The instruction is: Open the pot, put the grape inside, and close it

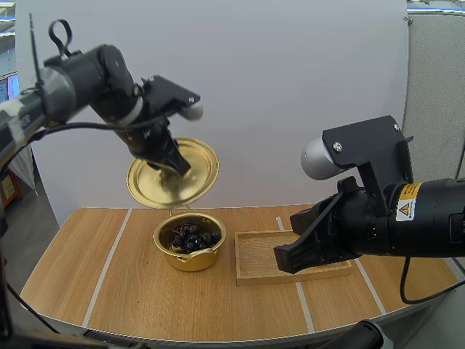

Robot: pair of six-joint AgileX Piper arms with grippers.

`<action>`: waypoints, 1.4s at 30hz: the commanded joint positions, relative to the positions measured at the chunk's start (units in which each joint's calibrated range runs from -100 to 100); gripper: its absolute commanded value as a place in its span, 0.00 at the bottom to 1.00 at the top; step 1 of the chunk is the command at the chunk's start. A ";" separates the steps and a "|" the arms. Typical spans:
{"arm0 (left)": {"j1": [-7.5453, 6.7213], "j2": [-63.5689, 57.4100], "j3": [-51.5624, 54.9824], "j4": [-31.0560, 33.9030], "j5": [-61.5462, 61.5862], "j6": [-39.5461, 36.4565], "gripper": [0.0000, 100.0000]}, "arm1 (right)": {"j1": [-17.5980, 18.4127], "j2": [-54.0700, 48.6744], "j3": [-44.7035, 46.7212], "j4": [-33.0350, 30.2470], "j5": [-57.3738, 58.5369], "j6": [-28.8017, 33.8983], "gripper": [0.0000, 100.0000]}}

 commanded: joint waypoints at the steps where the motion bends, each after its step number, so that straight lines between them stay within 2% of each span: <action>1: -0.17 3.79 0.78 -3.32 -3.92 1.67 0.00 | -0.30 -0.48 0.07 -0.18 0.23 -0.63 0.00; 15: -0.17 22.06 0.89 -4.49 -18.38 6.14 0.00 | -0.53 -0.48 0.07 -0.18 1.09 -0.96 0.00; 24: -0.17 28.21 0.89 -4.61 -19.29 7.16 0.00 | -0.87 -0.48 0.07 -0.39 1.19 -0.96 0.00; 42: -0.17 30.71 1.17 -5.23 -13.63 7.49 0.00 | -0.87 -0.48 0.07 0.23 1.19 -0.96 0.00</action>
